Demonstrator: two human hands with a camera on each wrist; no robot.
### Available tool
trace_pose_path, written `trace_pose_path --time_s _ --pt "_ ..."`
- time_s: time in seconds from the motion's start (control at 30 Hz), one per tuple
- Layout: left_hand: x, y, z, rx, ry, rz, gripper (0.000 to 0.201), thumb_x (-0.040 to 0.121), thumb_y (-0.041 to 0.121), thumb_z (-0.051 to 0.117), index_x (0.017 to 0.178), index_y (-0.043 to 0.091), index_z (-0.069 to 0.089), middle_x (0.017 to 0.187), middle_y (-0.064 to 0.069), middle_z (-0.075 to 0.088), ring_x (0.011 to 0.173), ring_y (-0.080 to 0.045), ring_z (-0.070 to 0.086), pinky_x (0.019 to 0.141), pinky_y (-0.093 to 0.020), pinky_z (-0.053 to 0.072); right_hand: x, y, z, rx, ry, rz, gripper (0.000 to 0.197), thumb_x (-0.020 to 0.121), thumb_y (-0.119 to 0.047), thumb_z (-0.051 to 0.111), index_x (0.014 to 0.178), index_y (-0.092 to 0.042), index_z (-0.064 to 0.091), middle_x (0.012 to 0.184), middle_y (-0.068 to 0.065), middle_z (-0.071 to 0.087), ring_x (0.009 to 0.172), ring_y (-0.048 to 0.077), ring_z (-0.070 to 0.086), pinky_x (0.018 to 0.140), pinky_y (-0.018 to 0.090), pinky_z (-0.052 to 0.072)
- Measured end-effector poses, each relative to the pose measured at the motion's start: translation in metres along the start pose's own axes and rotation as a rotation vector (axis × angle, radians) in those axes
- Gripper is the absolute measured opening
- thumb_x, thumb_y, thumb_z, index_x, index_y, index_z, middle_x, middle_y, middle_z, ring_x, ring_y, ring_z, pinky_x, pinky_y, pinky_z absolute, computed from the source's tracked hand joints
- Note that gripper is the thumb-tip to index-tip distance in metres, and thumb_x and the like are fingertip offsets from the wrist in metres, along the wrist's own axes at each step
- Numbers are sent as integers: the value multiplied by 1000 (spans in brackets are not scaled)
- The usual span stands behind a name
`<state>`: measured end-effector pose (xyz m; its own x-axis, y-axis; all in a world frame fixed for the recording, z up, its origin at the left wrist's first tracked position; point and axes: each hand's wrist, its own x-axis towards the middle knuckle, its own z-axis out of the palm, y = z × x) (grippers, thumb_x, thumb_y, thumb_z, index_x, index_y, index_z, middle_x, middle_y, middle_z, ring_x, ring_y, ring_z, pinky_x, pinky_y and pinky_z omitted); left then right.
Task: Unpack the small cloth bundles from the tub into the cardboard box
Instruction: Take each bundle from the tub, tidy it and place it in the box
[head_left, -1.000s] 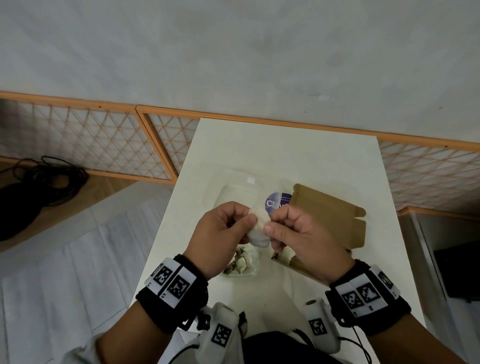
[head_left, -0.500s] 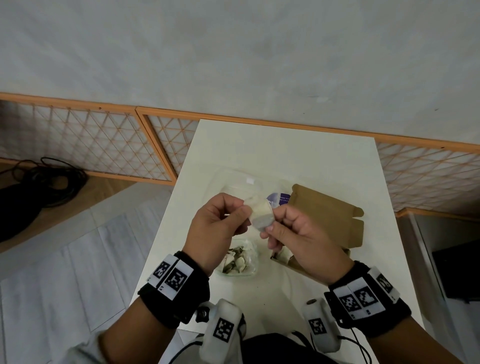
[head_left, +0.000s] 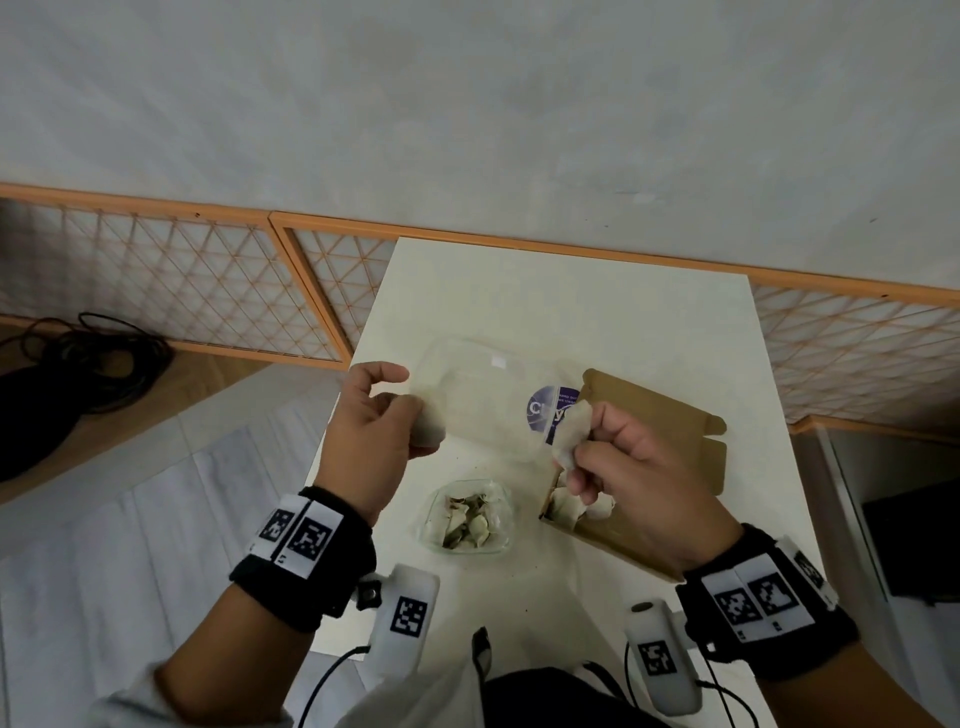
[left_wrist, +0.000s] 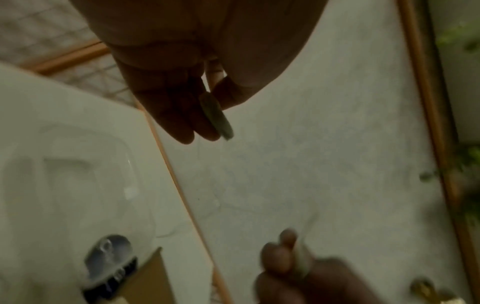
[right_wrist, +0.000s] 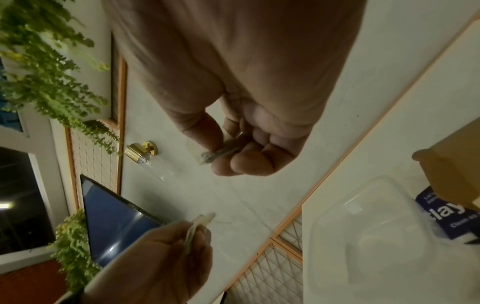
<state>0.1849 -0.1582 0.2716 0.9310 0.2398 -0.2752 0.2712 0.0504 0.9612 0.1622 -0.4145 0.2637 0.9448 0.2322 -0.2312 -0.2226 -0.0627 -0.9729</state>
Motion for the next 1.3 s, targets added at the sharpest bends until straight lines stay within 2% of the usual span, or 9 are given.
trace_pose_path --time_s 0.13,0.3,0.5,0.67,0.8,0.97,1.03,1.17,1.3 --pt "-6 -3 5 168 -108 119 21 101 -4 45 97 8 63 72 -4 66 62 -17 58 68 -36 57 1 -3 -1 81 14 -3 30 93 -22 60 100 7 56 88 28 62 72 25 57 62 32 49" --pt "-19 9 21 205 -188 211 35 102 -2 49 104 17 78 91 6 79 82 -6 73 75 -19 56 1 -9 3 62 -15 -53 36 101 -30 65 98 5 56 87 24 66 70 21 62 64 33 52" --pt "-27 18 34 260 -323 307 33 91 54 70 117 34 75 115 12 74 105 -12 70 92 -30 56 3 -12 6 54 -34 -53 32 100 -19 64 105 11 55 91 18 76 70 20 66 65 30 57" --pt "-29 13 41 299 -347 432 9 94 26 76 101 30 80 95 7 75 92 -18 72 84 -30 58 5 -15 8 75 -38 -71 40 94 -27 66 107 10 58 93 23 71 72 20 68 67 30 58" --pt "-29 13 42 310 -360 433 13 97 23 72 93 33 80 90 7 75 87 -15 70 80 -25 54 6 -13 11 41 -14 -86 39 96 -29 68 107 7 60 93 20 69 77 16 68 68 31 56" --pt "-28 14 41 394 -382 415 15 99 34 69 88 33 79 90 8 74 89 -17 72 83 -41 59 8 -12 12 -88 85 -186 24 97 -28 73 120 -27 67 110 4 69 93 30 66 79 39 58" --pt "-29 15 41 449 -408 440 20 98 38 67 84 29 77 86 6 72 87 -17 70 82 -42 57 9 -15 12 -129 93 -226 27 98 -25 73 123 -35 70 112 -2 68 94 22 67 81 40 58" --pt "-28 13 39 503 -421 471 23 100 34 66 79 27 73 80 5 67 80 -16 67 77 -42 55 13 -22 15 -262 106 -350 9 97 -26 72 104 -30 78 110 -6 71 109 23 66 88 52 56" --pt "-26 10 36 424 -409 373 16 101 23 67 92 28 80 91 7 75 87 -12 74 85 -40 61 13 -36 6 -193 227 -316 9 100 -18 68 104 -23 74 111 -8 76 108 15 70 94 42 58"
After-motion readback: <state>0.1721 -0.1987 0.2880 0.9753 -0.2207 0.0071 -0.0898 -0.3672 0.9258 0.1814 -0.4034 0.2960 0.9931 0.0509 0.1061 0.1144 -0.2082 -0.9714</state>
